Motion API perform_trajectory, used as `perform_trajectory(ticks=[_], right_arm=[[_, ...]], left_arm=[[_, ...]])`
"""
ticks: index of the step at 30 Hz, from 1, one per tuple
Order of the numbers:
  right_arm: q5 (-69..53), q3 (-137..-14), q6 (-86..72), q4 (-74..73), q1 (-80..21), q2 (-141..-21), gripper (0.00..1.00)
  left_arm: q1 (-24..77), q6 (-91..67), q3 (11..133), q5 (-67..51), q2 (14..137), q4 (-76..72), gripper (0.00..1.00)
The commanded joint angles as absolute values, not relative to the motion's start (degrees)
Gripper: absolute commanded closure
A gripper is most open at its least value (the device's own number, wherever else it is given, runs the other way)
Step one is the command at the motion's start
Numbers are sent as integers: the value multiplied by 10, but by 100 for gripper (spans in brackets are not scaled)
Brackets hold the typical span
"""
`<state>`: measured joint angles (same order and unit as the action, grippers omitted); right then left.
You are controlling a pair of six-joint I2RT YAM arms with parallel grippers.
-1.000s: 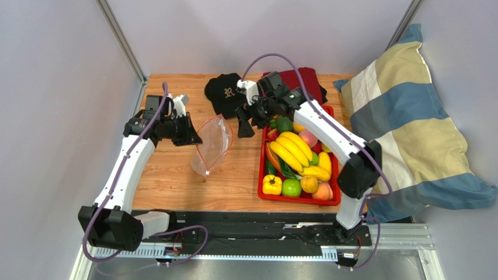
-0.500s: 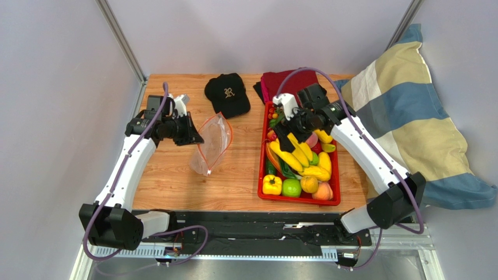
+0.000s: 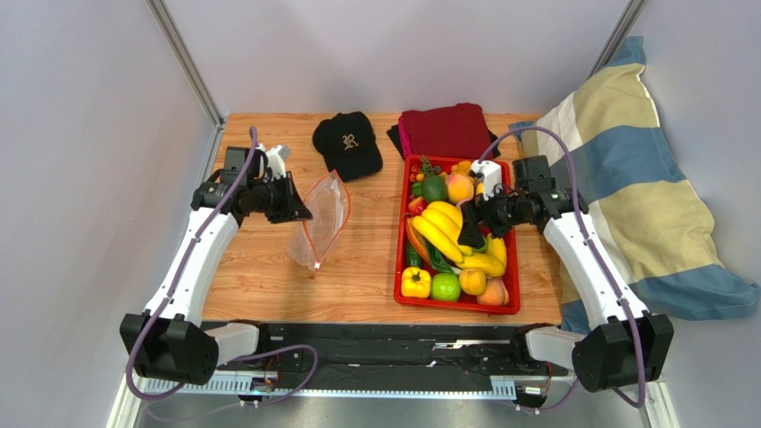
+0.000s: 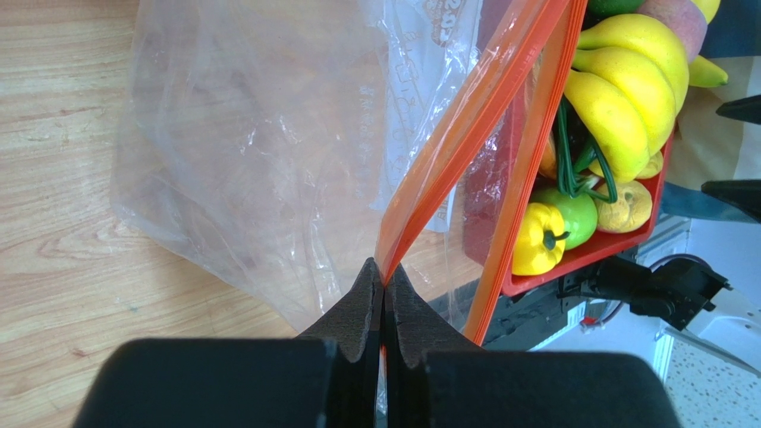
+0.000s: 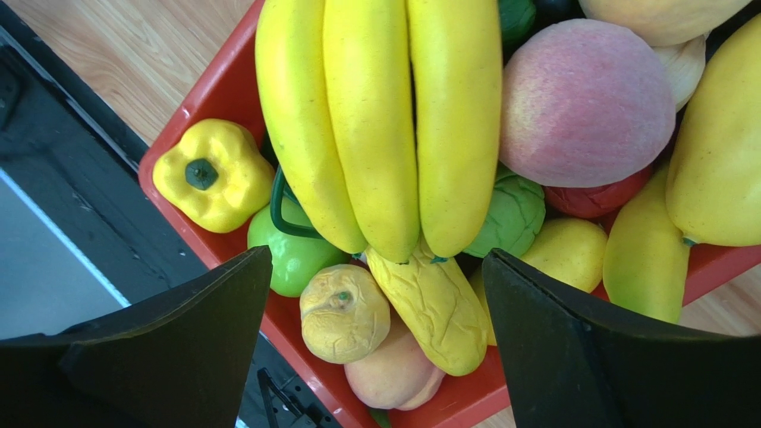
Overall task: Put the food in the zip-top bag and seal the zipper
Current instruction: Pick up the fake fruit from the bin.
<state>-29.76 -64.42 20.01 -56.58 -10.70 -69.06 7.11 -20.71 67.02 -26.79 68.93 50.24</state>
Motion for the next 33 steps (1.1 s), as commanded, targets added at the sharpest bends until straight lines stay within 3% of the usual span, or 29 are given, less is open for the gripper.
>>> perform_trajectory(ticks=[1,9,14,33], right_arm=[[-414,-650,208,-549,-54,-721,6],[-517,-652,266,-579,12,-791,8],[-512,-641,293,-564,29,-828,7],[-613,-609,274,-544,21,-873,14]], left_arm=[[74,-206,667,-284,675,483,100],[74,-201,662,-290,672,471,100],[74,-201,663,-292,679,472,100],[74,-197,664,-287,690,478,100]])
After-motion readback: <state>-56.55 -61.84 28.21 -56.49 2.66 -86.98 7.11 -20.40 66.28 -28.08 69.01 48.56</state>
